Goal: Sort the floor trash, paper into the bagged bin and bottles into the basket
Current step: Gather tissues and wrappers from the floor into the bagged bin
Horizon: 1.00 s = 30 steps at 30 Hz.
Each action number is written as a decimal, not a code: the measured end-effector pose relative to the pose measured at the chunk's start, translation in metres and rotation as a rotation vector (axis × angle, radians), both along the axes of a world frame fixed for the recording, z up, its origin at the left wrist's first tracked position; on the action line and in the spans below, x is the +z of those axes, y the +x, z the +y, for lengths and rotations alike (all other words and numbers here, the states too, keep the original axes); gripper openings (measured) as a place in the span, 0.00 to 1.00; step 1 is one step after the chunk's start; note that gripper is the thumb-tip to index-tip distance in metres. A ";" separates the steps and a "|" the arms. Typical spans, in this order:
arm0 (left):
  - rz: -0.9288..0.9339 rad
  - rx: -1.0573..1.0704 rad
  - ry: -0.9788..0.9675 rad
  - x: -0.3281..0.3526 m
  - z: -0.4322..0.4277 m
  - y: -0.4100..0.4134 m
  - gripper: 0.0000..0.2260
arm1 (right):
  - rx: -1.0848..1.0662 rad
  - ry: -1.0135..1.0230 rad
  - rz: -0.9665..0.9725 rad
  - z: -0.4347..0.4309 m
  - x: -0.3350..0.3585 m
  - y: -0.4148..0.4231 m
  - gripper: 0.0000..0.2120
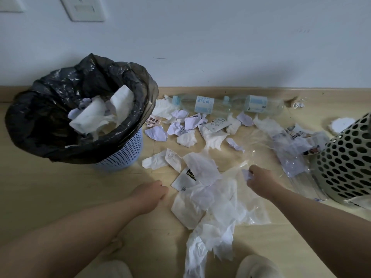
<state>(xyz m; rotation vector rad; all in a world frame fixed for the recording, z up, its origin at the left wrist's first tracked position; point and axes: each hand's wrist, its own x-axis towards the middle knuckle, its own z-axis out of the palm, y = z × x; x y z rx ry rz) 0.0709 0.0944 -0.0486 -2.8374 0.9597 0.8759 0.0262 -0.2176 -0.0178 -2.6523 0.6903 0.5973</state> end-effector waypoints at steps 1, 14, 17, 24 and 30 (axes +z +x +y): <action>-0.002 -0.002 0.014 0.001 0.001 0.000 0.08 | -0.023 0.016 -0.037 -0.002 0.001 0.003 0.12; -0.139 0.042 -0.013 0.000 0.015 0.007 0.05 | 0.183 0.169 0.039 0.069 0.004 0.015 0.15; -0.105 -0.018 0.027 -0.001 0.014 0.005 0.06 | 0.200 0.175 0.153 0.075 -0.002 0.011 0.14; -0.113 -0.029 0.048 0.006 0.014 0.008 0.07 | 0.270 0.000 0.098 0.070 0.001 0.011 0.07; -0.119 0.040 0.019 0.017 0.009 0.015 0.06 | 0.222 0.076 -0.006 0.079 0.001 0.016 0.23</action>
